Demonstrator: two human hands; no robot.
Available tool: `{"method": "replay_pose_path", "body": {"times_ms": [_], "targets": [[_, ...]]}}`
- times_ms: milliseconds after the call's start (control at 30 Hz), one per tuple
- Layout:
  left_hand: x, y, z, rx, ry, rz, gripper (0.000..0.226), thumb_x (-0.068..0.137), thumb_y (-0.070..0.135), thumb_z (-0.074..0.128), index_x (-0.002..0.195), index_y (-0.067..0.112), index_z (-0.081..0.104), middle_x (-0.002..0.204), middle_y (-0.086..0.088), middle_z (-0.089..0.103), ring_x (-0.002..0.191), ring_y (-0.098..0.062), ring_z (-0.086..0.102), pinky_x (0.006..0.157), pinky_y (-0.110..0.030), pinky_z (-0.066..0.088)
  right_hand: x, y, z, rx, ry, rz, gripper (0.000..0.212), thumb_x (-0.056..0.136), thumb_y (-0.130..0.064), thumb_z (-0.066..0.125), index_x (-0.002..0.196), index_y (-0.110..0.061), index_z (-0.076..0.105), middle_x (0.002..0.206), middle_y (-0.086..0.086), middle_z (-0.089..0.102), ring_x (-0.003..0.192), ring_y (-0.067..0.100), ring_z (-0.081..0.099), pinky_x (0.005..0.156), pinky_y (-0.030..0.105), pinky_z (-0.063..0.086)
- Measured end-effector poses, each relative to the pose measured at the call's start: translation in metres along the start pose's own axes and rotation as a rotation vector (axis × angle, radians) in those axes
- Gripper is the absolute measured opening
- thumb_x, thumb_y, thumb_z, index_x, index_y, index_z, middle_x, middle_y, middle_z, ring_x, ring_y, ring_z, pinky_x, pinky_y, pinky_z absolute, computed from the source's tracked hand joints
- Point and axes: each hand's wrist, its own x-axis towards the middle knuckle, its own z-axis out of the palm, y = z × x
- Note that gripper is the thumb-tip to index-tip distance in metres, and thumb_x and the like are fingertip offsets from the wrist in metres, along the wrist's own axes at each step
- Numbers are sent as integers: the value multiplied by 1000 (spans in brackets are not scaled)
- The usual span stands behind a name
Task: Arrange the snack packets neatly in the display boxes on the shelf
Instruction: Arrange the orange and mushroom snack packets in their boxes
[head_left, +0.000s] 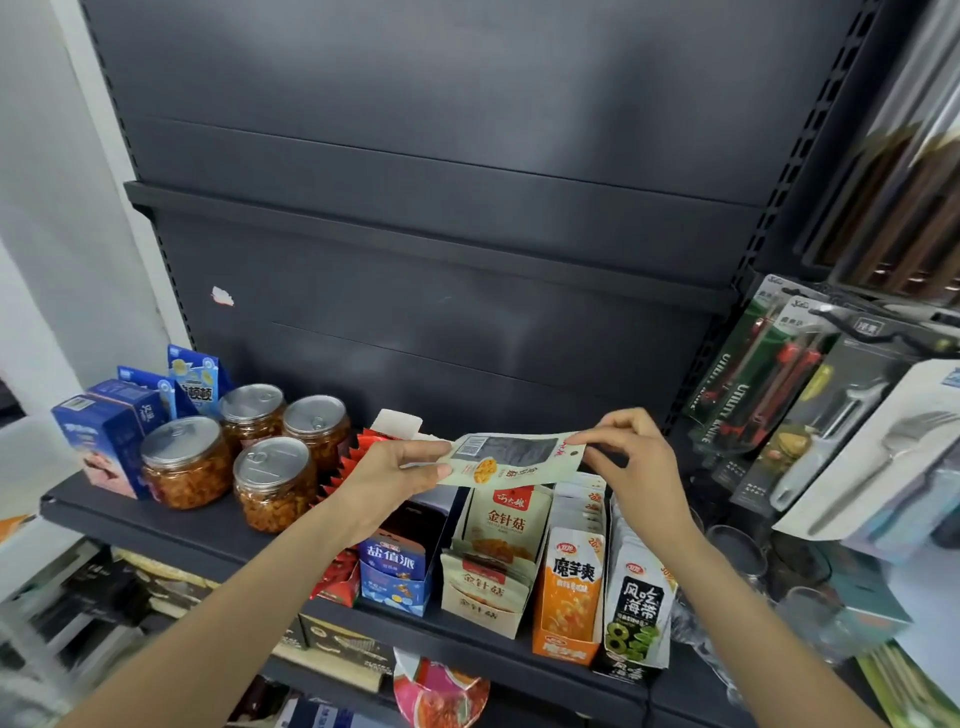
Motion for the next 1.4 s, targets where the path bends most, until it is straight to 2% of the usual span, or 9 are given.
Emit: {"method": "replay_pose_path", "body": {"times_ms": [167,333,500,600,667,733,900,1167,1400], "targets": [[4,-1,-2,-181,-36,-123,26,88,8,61,113,8,66,107,-5,70,98,-13,66,77,-19,54,2,3,-5,-7,-11,-75,17,81,-5,68,84,-20,74,89,-12,63,86,4,60,79,12,44],[9,-5,-2,-125,-104,-254,27,93,30,56,112,12,64,102,-6,73,98,-17,68,88,-28,51,5,7,-3,95,9,36,9,82,-10,68,85,-17,73,84,-11,66,80,1,61,72,14,49],[16,-12,3,59,23,-183,26,96,27,52,107,8,66,97,-7,73,86,-13,70,72,-18,52,3,12,-1,110,-4,107,10,83,-12,68,83,-21,72,83,-10,68,76,4,62,69,14,48],[19,-18,7,169,25,-47,12,92,12,58,94,6,68,88,-5,71,76,-15,68,64,-12,51,-1,23,4,7,-40,126,7,82,-12,69,86,-14,74,82,-8,66,74,3,61,68,10,46],[19,-23,9,349,-25,61,8,88,6,63,84,11,68,86,-2,70,77,-17,67,69,-11,50,-4,31,10,-56,-69,134,8,82,-11,69,88,-10,75,82,-5,65,74,2,60,67,8,45],[19,-28,11,545,-90,121,8,86,8,66,87,15,69,87,6,68,81,-6,64,73,-9,47,-5,36,16,-126,-101,130,11,82,-12,69,91,-9,75,84,-2,66,72,4,59,66,9,46],[22,-37,13,971,-247,154,21,89,19,64,109,18,69,105,6,67,85,0,56,81,-11,46,-5,39,35,-241,-222,47,22,86,-16,66,106,-19,72,90,-1,64,79,10,60,75,31,53],[24,-46,13,1076,-285,173,21,91,17,60,109,22,72,107,7,70,91,-7,65,86,-22,52,-10,51,71,-371,-377,43,27,94,-21,54,118,-24,65,110,-4,58,99,13,57,82,29,49],[28,-43,14,1048,-240,196,21,94,18,55,108,20,70,108,5,69,93,-10,64,88,-25,51,0,67,86,-436,-335,46,40,84,-21,68,123,-25,59,113,-5,48,107,10,47,83,27,49]]}}
